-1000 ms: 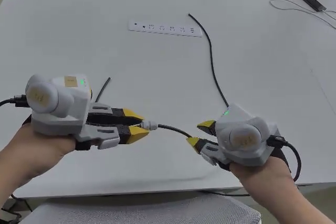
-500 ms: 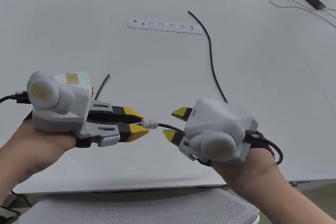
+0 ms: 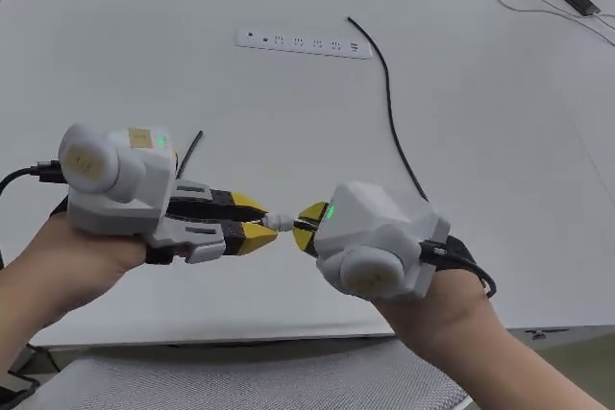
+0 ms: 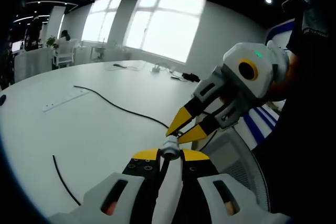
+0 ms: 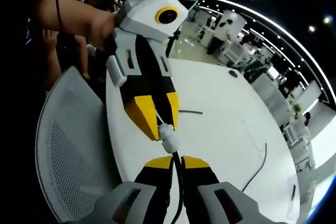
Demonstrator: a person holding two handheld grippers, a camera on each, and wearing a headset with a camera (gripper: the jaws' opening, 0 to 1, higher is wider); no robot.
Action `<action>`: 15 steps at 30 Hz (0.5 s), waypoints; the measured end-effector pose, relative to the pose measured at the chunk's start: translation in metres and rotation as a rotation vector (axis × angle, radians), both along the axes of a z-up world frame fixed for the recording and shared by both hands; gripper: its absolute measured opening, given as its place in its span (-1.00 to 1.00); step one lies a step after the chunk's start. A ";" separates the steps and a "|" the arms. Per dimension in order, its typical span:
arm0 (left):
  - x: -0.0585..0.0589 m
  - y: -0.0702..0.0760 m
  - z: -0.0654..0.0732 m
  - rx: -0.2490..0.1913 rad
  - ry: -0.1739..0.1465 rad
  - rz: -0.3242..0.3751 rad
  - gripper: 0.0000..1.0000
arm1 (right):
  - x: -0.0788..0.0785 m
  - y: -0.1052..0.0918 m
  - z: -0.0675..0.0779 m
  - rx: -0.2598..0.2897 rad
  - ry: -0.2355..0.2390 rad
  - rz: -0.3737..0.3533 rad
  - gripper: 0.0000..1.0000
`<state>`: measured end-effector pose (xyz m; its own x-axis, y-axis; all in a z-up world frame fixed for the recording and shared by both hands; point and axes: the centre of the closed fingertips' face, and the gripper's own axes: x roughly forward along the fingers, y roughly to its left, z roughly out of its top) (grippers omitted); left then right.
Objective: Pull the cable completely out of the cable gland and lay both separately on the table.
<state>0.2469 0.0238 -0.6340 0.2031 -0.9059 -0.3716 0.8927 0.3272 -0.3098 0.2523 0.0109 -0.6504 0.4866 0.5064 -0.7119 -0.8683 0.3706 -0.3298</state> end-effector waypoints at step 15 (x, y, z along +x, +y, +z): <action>0.000 -0.002 -0.002 0.005 0.002 -0.010 -0.70 | 0.004 -0.010 -0.008 0.046 0.061 -0.082 -1.00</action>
<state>0.2464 0.0216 -0.6364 0.1938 -0.9061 -0.3761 0.8953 0.3201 -0.3098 0.2560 0.0008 -0.6583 0.4841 0.4997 -0.7183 -0.8525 0.4544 -0.2584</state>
